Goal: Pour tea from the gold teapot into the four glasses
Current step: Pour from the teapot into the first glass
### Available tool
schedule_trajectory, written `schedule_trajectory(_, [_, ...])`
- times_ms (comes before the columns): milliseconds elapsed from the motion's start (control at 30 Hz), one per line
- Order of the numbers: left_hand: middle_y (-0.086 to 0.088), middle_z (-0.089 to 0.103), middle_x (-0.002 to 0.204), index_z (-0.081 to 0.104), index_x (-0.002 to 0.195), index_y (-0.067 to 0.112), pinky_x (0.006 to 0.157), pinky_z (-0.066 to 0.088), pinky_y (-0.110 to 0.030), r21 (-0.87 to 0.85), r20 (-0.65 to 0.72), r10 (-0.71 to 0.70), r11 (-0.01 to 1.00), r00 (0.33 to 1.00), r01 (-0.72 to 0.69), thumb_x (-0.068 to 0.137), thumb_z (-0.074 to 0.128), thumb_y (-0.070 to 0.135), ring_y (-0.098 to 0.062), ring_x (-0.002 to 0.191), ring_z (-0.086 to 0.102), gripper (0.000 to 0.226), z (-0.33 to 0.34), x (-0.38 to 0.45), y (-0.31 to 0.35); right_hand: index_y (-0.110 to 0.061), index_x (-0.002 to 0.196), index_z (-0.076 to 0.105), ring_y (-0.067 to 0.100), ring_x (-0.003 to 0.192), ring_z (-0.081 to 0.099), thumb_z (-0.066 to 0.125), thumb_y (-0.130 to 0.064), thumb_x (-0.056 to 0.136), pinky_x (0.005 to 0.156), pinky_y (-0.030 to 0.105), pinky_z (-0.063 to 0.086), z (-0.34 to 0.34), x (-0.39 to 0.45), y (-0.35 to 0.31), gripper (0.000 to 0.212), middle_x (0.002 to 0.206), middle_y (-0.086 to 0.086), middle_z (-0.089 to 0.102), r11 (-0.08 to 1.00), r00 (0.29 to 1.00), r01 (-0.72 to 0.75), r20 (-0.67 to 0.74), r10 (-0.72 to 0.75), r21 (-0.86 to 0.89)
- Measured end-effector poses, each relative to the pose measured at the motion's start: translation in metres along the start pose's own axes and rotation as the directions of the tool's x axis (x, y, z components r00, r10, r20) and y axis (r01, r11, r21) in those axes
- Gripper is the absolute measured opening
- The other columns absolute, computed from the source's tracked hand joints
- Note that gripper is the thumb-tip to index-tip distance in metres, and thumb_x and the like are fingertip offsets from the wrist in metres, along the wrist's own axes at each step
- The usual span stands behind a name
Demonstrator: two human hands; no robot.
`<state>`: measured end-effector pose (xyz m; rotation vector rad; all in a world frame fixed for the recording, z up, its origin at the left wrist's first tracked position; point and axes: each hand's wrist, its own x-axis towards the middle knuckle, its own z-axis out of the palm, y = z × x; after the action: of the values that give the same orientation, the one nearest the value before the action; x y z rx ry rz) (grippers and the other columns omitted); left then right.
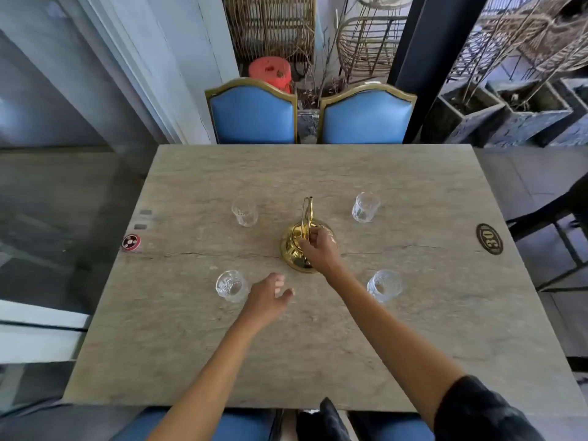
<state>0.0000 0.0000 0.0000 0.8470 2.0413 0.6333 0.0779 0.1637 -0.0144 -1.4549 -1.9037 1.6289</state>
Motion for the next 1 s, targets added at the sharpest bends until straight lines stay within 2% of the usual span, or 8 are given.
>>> schedule_trajectory(67, [-0.014,0.062,0.150,0.053,0.152,0.005,0.108,0.051,-0.031,-0.005,0.000,-0.006,1.000,1.000,0.006,0.102,0.070,0.026,-0.025,0.134,0.063,0.057,-0.001,0.003,0.001,-0.005,0.117,0.060,0.015,0.076,0.058,0.058,-0.021,0.098,0.074,0.035,0.046,0.002,0.005,-0.008,0.025,0.090,0.001,0.063,0.999,0.999,-0.032,-0.010,0.033,0.014])
schedule_trajectory(200, [-0.014,0.062,0.150,0.053,0.151,0.005,0.110,0.051,-0.032,-0.009,-0.016,-0.016,1.000,1.000,0.016,0.102,0.071,0.028,-0.025,0.135,0.063,0.057,-0.008,0.009,0.002,-0.001,0.105,0.062,0.013,0.066,0.052,0.049,-0.020,0.102,0.059,0.029,0.042,0.008,0.017,-0.013,0.023,0.082,0.004,0.062,0.983,0.994,-0.101,-0.036,0.108,0.156])
schedule_trajectory(333, [-0.013,0.061,0.151,0.053,0.151,0.005,0.108,0.052,-0.033,-0.036,-0.044,-0.015,0.999,0.999,0.013,0.102,0.071,0.028,-0.024,0.136,0.062,0.057,-0.016,0.011,0.003,-0.008,0.091,0.056,0.012,0.058,0.050,0.039,-0.016,0.108,0.048,0.022,0.040,0.014,0.026,-0.017,0.025,0.071,0.003,0.056,0.965,0.994,-0.094,-0.035,0.105,0.244])
schedule_trajectory(533, [-0.013,0.062,0.150,0.055,0.149,0.006,0.097,0.048,-0.023,-0.111,-0.036,-0.030,0.994,0.999,0.026,0.103,0.069,0.027,-0.023,0.134,0.063,0.053,-0.024,0.006,-0.008,-0.015,0.084,0.061,0.018,0.069,0.053,0.042,-0.024,0.105,0.064,0.036,0.042,0.023,0.043,-0.008,0.029,0.078,0.003,0.060,0.964,0.986,-0.151,-0.033,0.162,0.217])
schedule_trajectory(667, [-0.015,0.061,0.151,0.055,0.149,0.005,0.096,0.050,-0.024,-0.168,0.012,-0.057,0.984,0.998,0.058,0.103,0.069,0.027,-0.025,0.135,0.063,0.053,-0.026,-0.001,-0.025,-0.014,0.085,0.063,0.014,0.059,0.047,0.045,-0.032,0.108,0.056,0.031,0.038,0.009,0.018,0.004,0.035,0.067,-0.002,0.052,0.972,0.990,-0.132,-0.031,0.140,0.192])
schedule_trajectory(767, [-0.015,0.062,0.150,0.056,0.149,0.005,0.101,0.054,-0.030,-0.208,0.063,-0.094,0.972,0.994,0.105,0.103,0.069,0.028,-0.025,0.133,0.064,0.053,-0.024,-0.009,-0.042,-0.014,0.076,0.062,0.014,0.054,0.045,0.047,-0.039,0.108,0.053,0.029,0.037,0.001,-0.012,0.011,0.043,0.061,-0.002,0.050,0.977,0.994,-0.098,-0.028,0.105,0.190])
schedule_trajectory(867, [-0.015,0.063,0.148,0.057,0.148,0.006,0.104,0.052,-0.029,-0.228,0.113,-0.140,0.960,0.984,0.163,0.104,0.067,0.029,-0.024,0.132,0.064,0.051,-0.018,-0.021,-0.060,-0.017,0.063,0.058,0.019,0.056,0.043,0.049,-0.045,0.105,0.057,0.035,0.035,-0.001,-0.048,0.011,0.051,0.055,0.001,0.047,0.993,0.998,-0.065,-0.019,0.067,0.098])
schedule_trajectory(1000, [-0.008,0.068,0.142,0.061,0.144,0.009,0.103,0.051,-0.028,-0.234,0.168,-0.156,0.953,0.973,0.193,0.103,0.065,0.042,-0.018,0.123,0.066,0.052,-0.011,-0.036,-0.079,-0.012,0.058,0.058,0.019,0.057,0.046,0.057,-0.039,0.102,0.061,0.036,0.037,-0.003,-0.098,0.005,0.052,0.057,0.006,0.050,0.997,0.998,-0.058,0.016,0.059,-0.050])
